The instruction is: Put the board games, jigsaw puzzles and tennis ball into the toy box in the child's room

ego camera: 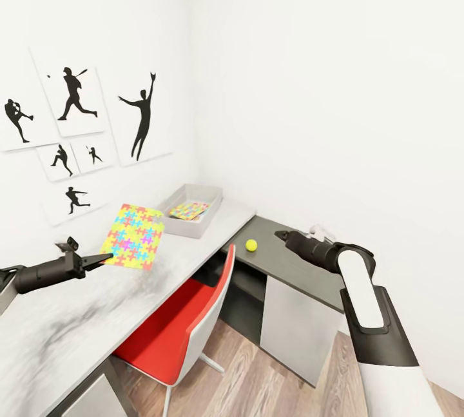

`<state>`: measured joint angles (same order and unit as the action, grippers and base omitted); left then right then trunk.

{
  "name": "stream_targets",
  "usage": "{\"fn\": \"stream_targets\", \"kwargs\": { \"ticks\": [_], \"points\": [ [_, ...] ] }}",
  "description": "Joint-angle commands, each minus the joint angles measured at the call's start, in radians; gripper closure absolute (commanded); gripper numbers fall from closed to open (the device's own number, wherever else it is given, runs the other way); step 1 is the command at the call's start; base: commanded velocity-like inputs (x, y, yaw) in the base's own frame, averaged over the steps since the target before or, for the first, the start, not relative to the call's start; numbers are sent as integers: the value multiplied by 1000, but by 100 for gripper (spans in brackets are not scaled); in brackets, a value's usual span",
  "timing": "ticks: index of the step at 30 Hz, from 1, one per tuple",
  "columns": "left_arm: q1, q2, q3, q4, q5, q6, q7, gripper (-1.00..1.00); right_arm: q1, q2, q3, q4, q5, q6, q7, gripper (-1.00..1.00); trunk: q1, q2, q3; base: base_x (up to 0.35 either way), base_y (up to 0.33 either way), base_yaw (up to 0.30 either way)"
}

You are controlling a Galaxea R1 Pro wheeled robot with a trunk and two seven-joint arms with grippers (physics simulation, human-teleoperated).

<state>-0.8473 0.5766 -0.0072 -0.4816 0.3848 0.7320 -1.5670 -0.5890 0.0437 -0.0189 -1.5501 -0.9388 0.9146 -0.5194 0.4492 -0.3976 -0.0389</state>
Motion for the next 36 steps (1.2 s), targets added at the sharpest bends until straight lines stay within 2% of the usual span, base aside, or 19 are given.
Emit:
{"fn": "stream_targets", "kwargs": {
  "ticks": [1, 4, 10, 12, 13, 16, 24, 30, 36],
  "points": [
    [-1, 0, -1, -7, 0, 12, -4, 100, -3, 1, -1, -1, -11, 3, -10, -100, 1, -2, -3, 41, -7, 87],
    [-1, 0, 1, -16, 1, 14, -4, 100, -30, 1, -1, -1, -11, 5, -11, -100, 1, -2, -4, 109, -3, 121],
    [-1, 1, 5, -43, 2, 35, -4, 100, -139, 9, 0, 0, -15, 24, -20, -100, 1, -2, -11, 252, -5, 154],
    [-1, -1, 3, -106, 2, 74, -4, 100, -182, 18, -1, 2, -13, 57, -25, -100, 1, -2, -14, 182, -24, 166],
    [-1, -5, 1, -167, 2, 115, -4, 100, -213, 27, -1, 5, -12, 82, -35, -100, 1, -2, -15, 114, -9, 169],
    [-1, -13, 1, -259, 2, 183, -4, 100, -260, 35, -2, 13, -13, 106, -87, -100, 1, -2, -19, 47, -4, 171],
    [-11, -46, 2, -298, 1, 227, -4, 100, -270, 36, -3, 12, -15, 113, -113, -100, 1, -2, -27, 56, 0, 144],
    [-12, -50, 5, -333, 1, 230, -4, 100, -270, 34, -3, 12, -15, 115, -114, -100, 1, -2, -28, 143, -167, 7],
    [-12, -50, 6, -337, 1, 230, -4, 100, -269, 37, -2, 13, -15, 115, -114, -100, 1, -2, -28, 290, -97, -185]
  ]
}}
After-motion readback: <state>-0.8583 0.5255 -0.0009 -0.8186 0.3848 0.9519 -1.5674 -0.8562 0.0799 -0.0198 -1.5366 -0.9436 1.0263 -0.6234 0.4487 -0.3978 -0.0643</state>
